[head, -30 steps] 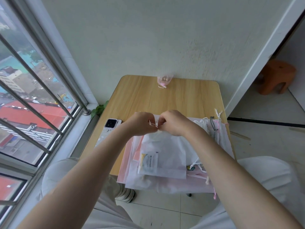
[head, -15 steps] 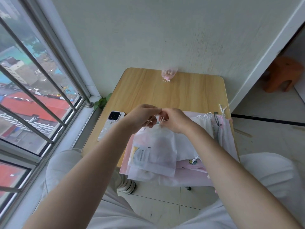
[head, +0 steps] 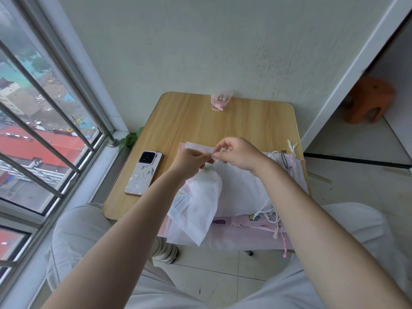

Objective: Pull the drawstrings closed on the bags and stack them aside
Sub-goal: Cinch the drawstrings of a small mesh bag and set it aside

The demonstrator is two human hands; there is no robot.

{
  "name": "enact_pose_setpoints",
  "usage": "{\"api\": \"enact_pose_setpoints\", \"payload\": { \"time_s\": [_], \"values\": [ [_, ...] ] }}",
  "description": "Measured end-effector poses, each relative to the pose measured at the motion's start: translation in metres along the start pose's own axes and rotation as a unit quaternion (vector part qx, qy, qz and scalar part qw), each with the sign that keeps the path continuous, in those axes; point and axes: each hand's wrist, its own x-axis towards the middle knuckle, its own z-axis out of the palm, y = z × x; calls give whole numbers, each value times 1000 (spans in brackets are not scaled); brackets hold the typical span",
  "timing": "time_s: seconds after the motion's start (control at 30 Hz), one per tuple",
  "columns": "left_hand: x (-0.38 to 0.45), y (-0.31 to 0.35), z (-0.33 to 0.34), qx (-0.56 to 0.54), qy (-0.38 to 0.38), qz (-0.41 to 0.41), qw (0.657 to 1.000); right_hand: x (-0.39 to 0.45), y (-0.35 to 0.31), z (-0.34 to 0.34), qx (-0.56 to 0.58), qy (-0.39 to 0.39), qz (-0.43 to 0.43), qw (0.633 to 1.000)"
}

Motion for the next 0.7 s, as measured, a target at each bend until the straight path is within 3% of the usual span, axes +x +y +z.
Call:
{"api": "enact_pose_setpoints", "payload": {
  "time_s": [0.17, 0.3, 0.37, 0.5, 0.7],
  "values": [
    [-4, 2, 1, 41, -89, 26, 995, 5, -13, -3, 78, 44, -24, 996],
    [-2, -2, -1, -12, -66, 26, 997, 10, -10, 6, 186, 59, -62, 979],
    [-1, -5, -7, -69, -82, 7, 994, 8, -1, 8, 149, 68, -51, 985],
    [1, -8, -13, -139, -108, -36, 984, 2, 14, 19, 77, 14, -25, 997],
    [1, -9, -11, -114, -116, -48, 985, 2, 19, 21, -5, 31, -58, 998]
  ]
}}
